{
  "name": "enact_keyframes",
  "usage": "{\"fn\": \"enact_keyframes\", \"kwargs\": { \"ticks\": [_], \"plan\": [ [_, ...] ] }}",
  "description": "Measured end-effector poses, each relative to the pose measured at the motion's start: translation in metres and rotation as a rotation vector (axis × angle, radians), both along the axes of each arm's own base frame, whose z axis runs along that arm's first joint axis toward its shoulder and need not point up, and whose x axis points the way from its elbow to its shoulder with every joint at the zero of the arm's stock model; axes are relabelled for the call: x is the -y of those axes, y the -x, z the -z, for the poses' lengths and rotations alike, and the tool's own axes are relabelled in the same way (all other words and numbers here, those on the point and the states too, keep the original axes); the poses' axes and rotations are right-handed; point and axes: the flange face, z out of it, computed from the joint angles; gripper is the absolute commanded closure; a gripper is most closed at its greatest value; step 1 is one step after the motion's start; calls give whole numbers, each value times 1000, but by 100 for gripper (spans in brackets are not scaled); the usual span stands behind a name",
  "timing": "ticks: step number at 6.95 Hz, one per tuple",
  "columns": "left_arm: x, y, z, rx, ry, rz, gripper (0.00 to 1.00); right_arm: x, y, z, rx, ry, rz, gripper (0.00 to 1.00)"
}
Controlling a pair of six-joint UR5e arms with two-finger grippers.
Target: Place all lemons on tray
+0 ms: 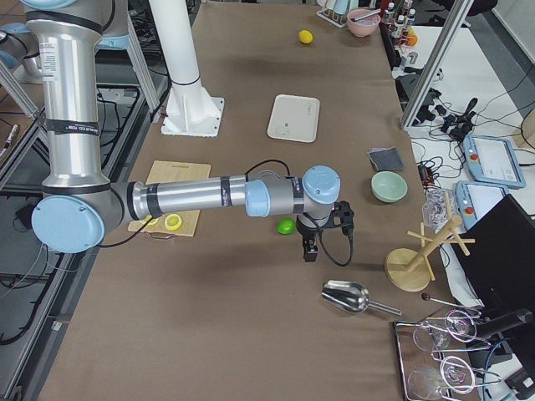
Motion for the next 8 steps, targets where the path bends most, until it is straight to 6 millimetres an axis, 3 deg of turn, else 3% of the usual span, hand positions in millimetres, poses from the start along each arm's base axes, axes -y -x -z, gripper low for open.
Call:
{"fn": "enact_keyframes", "kwargs": {
  "ticks": [2,5,8],
  "plan": [
    [5,-26,-26,17,-77,-33,2,-4,3,-4,27,-10,8,0],
    [14,-90,-36,18,-100,-24,2,-2,5,0,32,-22,10,0],
    [27,-120,-51,3,-123,-54,2,-2,4,1,31,-24,10,0]
  ]
}}
